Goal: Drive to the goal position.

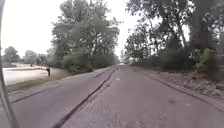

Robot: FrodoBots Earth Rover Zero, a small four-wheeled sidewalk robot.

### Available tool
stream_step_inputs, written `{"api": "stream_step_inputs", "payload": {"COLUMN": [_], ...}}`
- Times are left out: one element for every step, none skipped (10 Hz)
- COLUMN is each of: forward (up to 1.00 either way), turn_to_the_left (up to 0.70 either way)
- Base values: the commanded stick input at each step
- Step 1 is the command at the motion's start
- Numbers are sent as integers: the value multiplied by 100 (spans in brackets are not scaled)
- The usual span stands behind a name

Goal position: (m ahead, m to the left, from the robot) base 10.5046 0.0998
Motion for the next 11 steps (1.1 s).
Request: {"api": "stream_step_inputs", "payload": {"forward": [70,70,70,70,70,70,70,70,70,70,70], "turn_to_the_left": [-17,-14,-6,0,0,0,0,0,0,0,0]}}
